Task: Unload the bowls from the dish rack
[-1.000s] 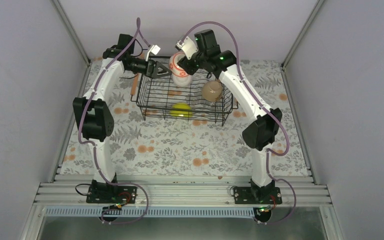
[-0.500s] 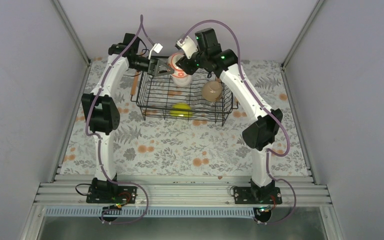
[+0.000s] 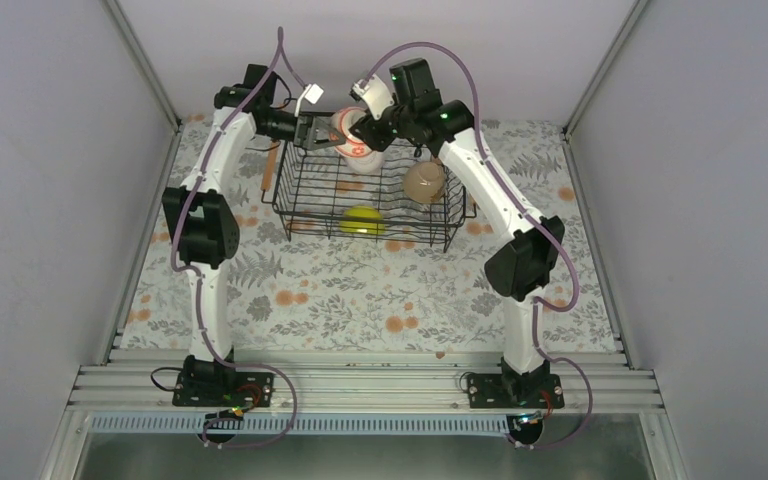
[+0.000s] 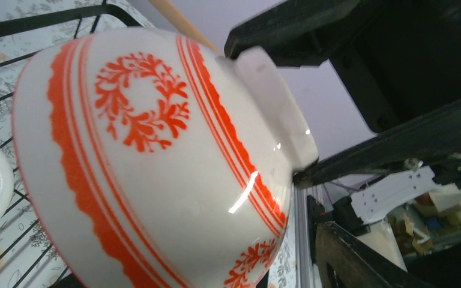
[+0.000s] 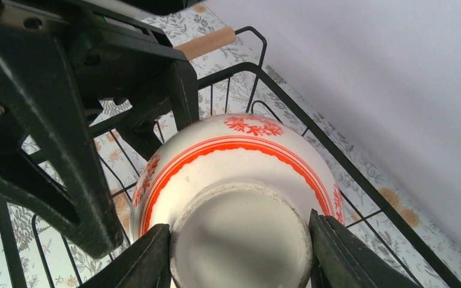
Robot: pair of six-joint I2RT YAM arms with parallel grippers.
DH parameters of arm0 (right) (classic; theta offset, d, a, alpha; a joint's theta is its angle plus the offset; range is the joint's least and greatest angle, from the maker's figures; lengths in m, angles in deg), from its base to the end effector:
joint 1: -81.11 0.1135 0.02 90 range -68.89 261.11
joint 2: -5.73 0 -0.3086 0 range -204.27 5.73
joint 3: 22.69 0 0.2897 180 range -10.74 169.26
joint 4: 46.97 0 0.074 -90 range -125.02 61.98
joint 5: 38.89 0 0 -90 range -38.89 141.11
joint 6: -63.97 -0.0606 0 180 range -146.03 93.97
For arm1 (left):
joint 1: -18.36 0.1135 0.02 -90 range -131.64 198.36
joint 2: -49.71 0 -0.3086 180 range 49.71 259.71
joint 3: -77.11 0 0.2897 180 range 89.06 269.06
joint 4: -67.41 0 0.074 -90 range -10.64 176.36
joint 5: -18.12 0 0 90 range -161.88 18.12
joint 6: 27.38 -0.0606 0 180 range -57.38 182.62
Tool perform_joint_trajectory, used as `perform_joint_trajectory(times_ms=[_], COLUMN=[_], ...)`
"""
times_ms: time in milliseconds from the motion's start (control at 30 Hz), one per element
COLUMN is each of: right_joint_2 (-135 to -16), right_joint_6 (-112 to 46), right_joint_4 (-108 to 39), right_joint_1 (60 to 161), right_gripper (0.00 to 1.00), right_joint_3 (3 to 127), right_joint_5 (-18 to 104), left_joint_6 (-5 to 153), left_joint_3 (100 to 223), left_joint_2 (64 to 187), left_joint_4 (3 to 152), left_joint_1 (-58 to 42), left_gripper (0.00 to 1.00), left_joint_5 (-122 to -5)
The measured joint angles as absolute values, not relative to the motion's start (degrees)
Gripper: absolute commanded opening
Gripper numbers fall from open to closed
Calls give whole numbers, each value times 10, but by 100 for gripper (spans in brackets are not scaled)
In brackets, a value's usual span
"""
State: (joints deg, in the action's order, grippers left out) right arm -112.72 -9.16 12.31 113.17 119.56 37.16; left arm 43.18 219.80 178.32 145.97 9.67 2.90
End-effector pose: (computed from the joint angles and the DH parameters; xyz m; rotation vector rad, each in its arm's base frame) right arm 0.4501 0.2991 0.4247 -1.0350 1.9407 0.4157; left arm 0.5174 -0.1382 0.3440 0.8759 1.9781 -1.5768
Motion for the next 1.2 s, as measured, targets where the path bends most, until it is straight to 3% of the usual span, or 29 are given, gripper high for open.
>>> perform_joint_trajectory(times_ms=[433,733,967,1200], right_joint_2=[-1127,-1130,-1134,-1134], right_joint_6=[-92,-94,-90,-87], right_joint_4=[104,100,100,99], right_joint_1=[1129,1129,1128,1128], right_gripper=[28,29,32,53], right_joint_3=[1170,1159,1159,1156], right_joint_5=[351,339,327,325], left_joint_6=[462,469,454,445], left_joint_3=[2178,2166,2156,2155], left_joint_2=[1747,1739,1735,1731], left_joint_4=[1408,1387,1382,1388], left_joint_1=[110,110,112,112], left_gripper=[43,16,10,3], left_joint_5=[8,19,38,28])
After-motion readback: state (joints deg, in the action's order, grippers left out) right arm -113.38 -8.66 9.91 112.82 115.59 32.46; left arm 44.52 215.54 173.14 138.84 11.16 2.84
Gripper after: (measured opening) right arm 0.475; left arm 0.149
